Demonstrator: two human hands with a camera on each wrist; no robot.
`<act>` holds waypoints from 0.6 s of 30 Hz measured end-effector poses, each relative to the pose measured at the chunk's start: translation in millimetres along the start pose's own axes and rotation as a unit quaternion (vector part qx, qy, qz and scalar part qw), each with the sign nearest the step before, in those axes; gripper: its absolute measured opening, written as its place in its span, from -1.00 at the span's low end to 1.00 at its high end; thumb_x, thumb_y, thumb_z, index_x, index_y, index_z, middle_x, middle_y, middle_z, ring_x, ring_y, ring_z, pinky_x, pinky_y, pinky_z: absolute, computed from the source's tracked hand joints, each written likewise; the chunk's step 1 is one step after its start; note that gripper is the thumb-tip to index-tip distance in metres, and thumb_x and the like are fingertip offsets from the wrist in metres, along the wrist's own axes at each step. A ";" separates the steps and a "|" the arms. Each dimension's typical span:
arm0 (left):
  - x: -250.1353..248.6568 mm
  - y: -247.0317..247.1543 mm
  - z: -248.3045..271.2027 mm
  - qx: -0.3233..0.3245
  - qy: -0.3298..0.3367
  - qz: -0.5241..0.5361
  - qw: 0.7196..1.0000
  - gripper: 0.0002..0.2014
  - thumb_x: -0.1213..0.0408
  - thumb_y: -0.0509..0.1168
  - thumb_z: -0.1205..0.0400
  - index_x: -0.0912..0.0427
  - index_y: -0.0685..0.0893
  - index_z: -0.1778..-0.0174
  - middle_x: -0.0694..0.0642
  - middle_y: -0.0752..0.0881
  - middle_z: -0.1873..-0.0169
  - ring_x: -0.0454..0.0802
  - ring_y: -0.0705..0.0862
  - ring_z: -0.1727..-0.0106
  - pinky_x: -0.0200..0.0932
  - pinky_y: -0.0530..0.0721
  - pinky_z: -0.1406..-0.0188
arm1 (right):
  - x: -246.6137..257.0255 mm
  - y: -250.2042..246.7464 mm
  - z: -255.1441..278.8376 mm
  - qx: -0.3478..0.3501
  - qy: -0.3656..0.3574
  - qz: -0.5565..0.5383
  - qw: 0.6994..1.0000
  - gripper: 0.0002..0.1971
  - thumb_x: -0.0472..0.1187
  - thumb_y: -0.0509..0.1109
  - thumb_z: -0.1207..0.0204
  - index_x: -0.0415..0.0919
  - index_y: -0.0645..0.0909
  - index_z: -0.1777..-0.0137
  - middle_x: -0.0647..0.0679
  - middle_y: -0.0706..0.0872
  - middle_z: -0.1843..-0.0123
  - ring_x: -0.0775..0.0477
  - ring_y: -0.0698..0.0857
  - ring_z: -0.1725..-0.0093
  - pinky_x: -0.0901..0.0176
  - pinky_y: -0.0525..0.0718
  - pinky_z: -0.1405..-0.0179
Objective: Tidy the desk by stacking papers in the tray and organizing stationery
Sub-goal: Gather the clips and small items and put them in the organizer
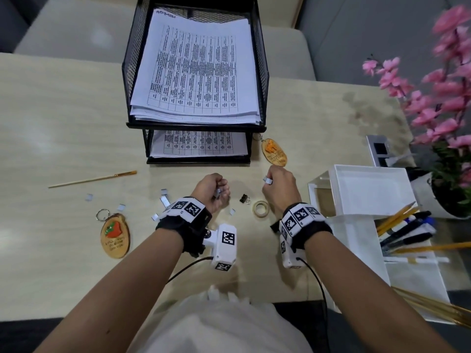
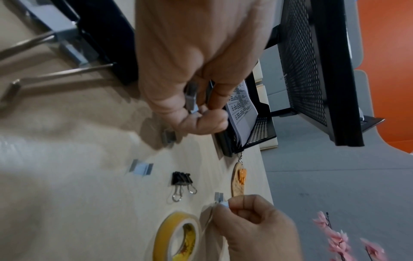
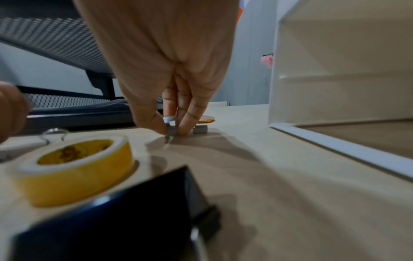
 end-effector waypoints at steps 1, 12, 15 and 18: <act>0.3 -0.2 -0.5 0.000 0.001 -0.001 1.000 -0.65 0.28 -0.02 -0.67 0.15 0.35 0.48 0.00 0.35 0.64 -0.16 0.36 0.78 -0.55 0.35 0.76 | -3.5 -2.5 1.7 -0.006 0.012 -0.018 1.000 -0.88 -0.49 0.25 -0.40 -0.43 0.57 0.09 -0.36 0.69 0.04 -0.35 0.64 0.04 0.01 0.58 0.13; 20.3 28.6 0.0 0.042 -0.022 -0.053 0.997 -0.56 0.19 -0.06 -0.73 0.29 0.55 0.36 0.11 0.65 0.64 -0.14 0.50 0.71 -0.39 0.56 0.72 | 45.2 -9.8 46.0 0.068 -0.029 -0.228 0.971 -0.80 -0.36 0.53 -0.33 -0.29 0.68 0.05 -0.12 0.70 0.07 0.08 0.63 0.21 0.61 0.51 0.40; 21.9 24.1 0.6 0.042 -0.054 -0.070 0.995 -0.59 0.18 -0.08 -0.71 0.16 0.38 0.47 0.04 0.46 0.76 -0.16 0.38 0.82 -0.52 0.34 0.82 | 27.6 -20.4 33.7 0.016 -0.004 -0.218 0.976 -0.83 -0.33 0.48 -0.40 -0.26 0.69 0.01 -0.12 0.71 0.01 0.02 0.63 0.11 0.57 0.52 0.31; 14.8 15.9 3.8 0.042 -0.056 -0.071 0.995 -0.61 0.20 -0.10 -0.70 0.09 0.24 0.50 -0.02 0.37 0.79 -0.18 0.27 0.84 -0.54 0.15 0.84 | -6.5 -24.2 14.8 -0.025 0.039 -0.143 0.989 -0.82 -0.41 0.33 -0.49 -0.32 0.66 -0.06 -0.19 0.67 -0.14 -0.11 0.61 -0.09 0.25 0.59 -0.06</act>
Point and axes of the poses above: each hand's wrist, its own z-axis away from the middle knuckle, its own y-axis out of the palm, x = y × z, the point moved 8 cm from there along -z, towards the middle knuckle
